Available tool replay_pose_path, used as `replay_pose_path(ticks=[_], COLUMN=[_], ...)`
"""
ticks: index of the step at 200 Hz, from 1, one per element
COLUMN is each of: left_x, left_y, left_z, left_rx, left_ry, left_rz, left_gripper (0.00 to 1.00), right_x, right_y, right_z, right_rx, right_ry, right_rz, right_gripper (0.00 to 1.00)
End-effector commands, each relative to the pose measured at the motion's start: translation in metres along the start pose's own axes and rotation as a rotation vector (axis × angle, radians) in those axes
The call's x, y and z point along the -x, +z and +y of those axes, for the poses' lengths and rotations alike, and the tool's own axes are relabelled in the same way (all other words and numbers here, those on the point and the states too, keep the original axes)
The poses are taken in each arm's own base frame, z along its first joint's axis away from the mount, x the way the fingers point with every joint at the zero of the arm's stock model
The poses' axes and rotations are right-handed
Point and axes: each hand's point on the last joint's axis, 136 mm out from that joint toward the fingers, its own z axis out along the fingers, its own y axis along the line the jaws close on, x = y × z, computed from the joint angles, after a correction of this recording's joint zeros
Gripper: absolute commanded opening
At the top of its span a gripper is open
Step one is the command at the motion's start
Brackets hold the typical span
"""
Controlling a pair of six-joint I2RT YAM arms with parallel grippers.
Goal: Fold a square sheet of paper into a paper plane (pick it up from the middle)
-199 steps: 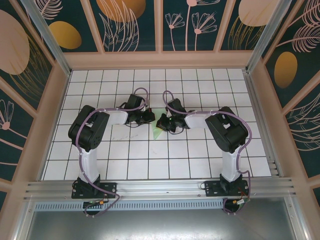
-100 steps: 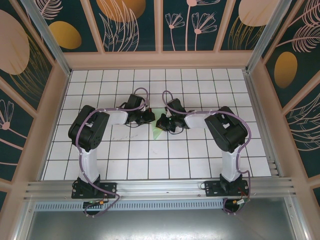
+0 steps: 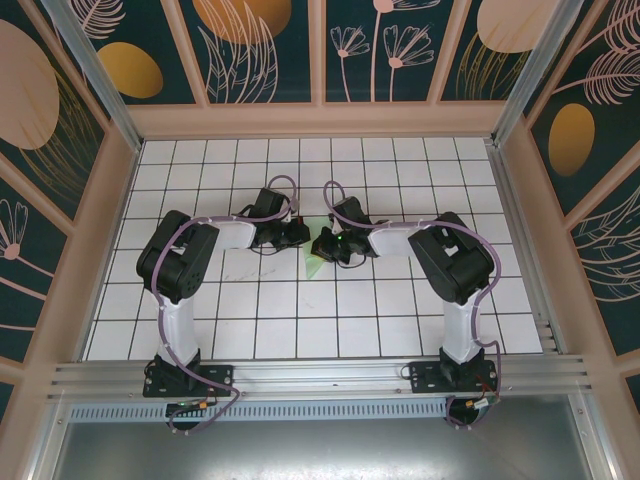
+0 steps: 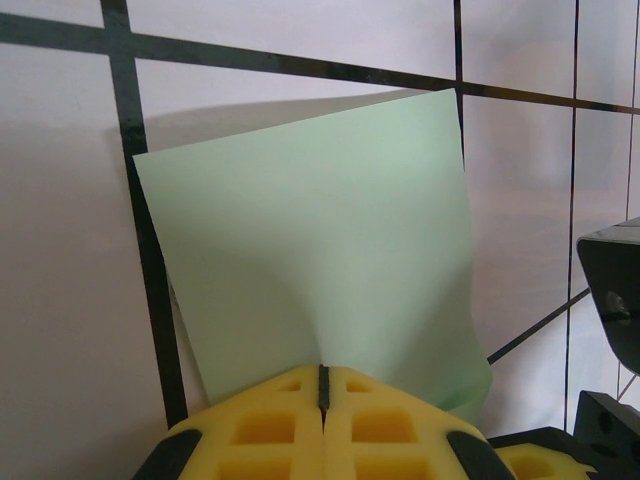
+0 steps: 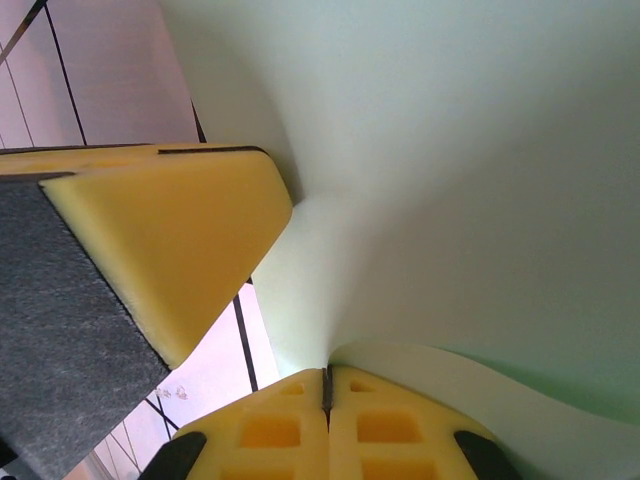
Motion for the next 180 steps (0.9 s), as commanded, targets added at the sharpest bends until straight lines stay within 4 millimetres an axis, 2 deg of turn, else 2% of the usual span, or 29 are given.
replay_pose_path(ticks=[1, 50, 83, 124, 151, 180], left_x=[-0.014, 0.022, 0.041, 0.047, 0.043, 0.037], left_y=[0.007, -0.025, -0.045, -0.061, -0.062, -0.062], left_z=[0.015, -0.006, -0.002, 0.008, 0.006, 0.000], left_rx=[0.050, 0.080, 0.120, 0.121, 0.100, 0.061], left_ry=[-0.023, -0.029, -0.072, -0.129, -0.130, -0.125], left_rz=[0.048, -0.092, -0.173, -0.227, -0.215, -0.197], left_gripper=[0.05, 0.14, 0.19, 0.24, 0.26, 0.26], right_x=[-0.002, -0.005, -0.005, -0.006, -0.006, -0.007], right_y=[0.010, 0.013, 0.013, 0.013, 0.012, 0.012], right_z=[-0.005, -0.013, -0.012, -0.014, -0.015, -0.018], right_rx=[-0.029, -0.052, -0.050, -0.056, -0.058, -0.068], right_ry=[-0.020, -0.010, -0.014, -0.015, -0.016, -0.012], right_rz=[0.012, 0.027, 0.030, 0.032, 0.032, 0.031], right_gripper=[0.09, 0.19, 0.25, 0.34, 0.40, 0.40])
